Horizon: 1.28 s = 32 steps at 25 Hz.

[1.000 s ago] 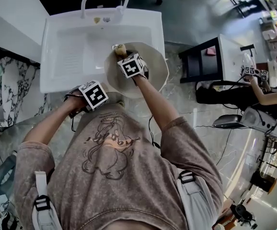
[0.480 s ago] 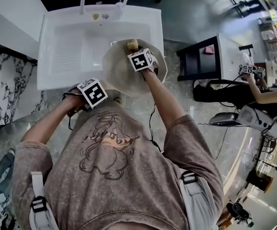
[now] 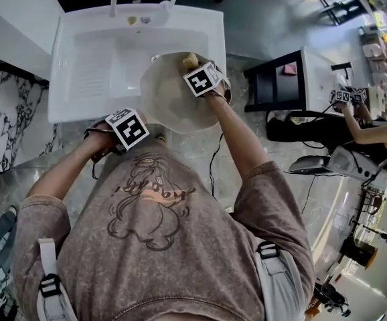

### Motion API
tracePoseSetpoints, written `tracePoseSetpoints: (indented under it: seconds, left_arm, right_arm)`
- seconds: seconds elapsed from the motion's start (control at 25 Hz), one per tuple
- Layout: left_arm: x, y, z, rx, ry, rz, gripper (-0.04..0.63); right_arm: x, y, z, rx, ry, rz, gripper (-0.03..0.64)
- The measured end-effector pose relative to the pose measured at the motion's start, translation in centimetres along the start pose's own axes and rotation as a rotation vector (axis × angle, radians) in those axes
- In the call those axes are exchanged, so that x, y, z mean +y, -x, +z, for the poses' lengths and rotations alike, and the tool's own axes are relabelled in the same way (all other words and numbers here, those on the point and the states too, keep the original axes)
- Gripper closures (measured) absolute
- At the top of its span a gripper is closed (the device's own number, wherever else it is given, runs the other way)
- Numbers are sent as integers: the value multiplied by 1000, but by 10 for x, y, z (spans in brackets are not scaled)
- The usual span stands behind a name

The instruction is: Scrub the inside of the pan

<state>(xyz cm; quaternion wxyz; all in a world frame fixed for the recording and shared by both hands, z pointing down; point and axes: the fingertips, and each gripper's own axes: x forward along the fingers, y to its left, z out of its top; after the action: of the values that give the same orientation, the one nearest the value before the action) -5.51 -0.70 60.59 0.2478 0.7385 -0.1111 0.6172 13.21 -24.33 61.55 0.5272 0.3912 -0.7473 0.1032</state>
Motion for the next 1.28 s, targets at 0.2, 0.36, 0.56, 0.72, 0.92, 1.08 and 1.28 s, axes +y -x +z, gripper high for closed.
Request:
tracePoseSetpoints:
  seconds: [0.2,0.36,0.56,0.72,0.92,1.08,1.28]
  left_arm:
    - [-2,1,0,-2,30,-21,529]
    - [-2,1,0,7,27,-6,529]
    - [-4,0,1,6,47,-21,529]
    - [-3,0,2,6,44,-7,529]
    - [-2,0,2,8,35,-2,529]
    - [-1,0,1,10,57,-16,529]
    - [3,1,2,14,56,-17,529]
  right_arm:
    - [-16,12,-13,45,8,7,459]
    - [-24,21,-28,108,17,18,459]
    - [-22,31,-46,154,52,50,459]
    - [-26,44,-69,237,46,45,459]
    - [-13,51,-78,247,114,92,460]
    - [16,61,-89,241,93,214,460]
    - [25,71,-89,216,151,225,462]
